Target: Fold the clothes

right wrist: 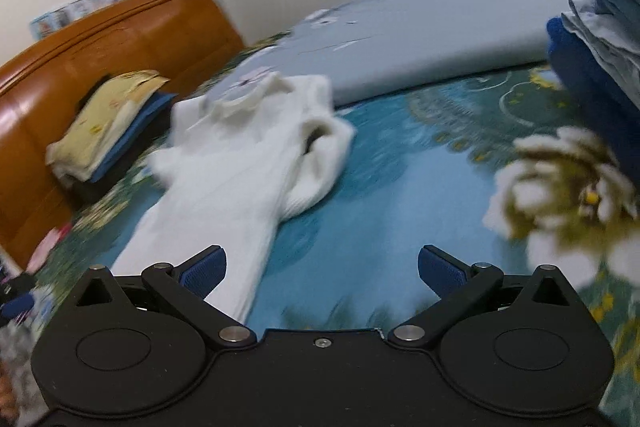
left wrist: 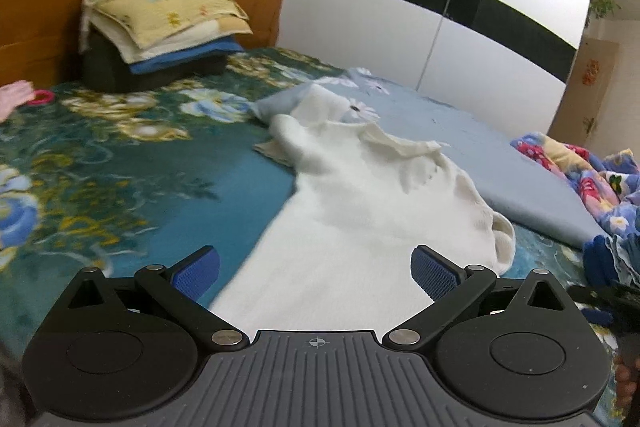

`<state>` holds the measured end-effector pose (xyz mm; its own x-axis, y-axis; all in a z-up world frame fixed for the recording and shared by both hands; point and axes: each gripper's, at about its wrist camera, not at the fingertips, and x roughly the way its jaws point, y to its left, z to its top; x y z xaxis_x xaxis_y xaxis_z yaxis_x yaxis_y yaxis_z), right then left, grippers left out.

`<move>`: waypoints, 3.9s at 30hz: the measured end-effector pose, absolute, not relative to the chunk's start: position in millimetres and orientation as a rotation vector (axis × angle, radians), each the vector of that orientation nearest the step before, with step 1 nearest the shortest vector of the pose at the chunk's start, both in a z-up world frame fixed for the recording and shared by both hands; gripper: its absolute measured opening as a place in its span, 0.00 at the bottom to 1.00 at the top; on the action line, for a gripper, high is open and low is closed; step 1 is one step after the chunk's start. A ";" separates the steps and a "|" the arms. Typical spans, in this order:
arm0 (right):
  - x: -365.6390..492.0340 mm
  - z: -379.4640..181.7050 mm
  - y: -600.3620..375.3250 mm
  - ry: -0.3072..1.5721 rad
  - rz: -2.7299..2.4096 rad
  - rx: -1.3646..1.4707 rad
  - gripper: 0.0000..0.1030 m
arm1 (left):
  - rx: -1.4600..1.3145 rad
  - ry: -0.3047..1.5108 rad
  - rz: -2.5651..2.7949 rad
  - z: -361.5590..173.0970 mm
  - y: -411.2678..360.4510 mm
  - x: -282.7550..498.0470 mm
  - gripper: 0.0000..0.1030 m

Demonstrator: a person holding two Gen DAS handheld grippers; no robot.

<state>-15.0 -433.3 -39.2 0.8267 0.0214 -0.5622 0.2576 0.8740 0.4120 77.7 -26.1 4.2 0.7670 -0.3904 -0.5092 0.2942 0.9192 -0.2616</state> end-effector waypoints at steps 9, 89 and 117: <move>72.1 -69.8 -449.3 0.683 -0.174 0.464 0.74 | -0.248 0.633 -0.386 -20.6 -73.9 122.6 1.00; 82.1 -14.6 -446.2 0.614 -0.486 -0.025 0.08 | -0.368 0.735 -0.356 -60.3 -98.4 151.3 1.00; 37.5 -43.0 -498.3 0.736 -0.630 -0.059 0.39 | -0.360 0.744 -0.350 -60.7 -101.2 150.6 1.00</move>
<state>37.5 -498.3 -43.0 0.5665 -0.5558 -0.6084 0.5157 0.8150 -0.2643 150.6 -101.2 -60.7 0.6844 -0.4296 -0.5891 0.1795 0.8824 -0.4349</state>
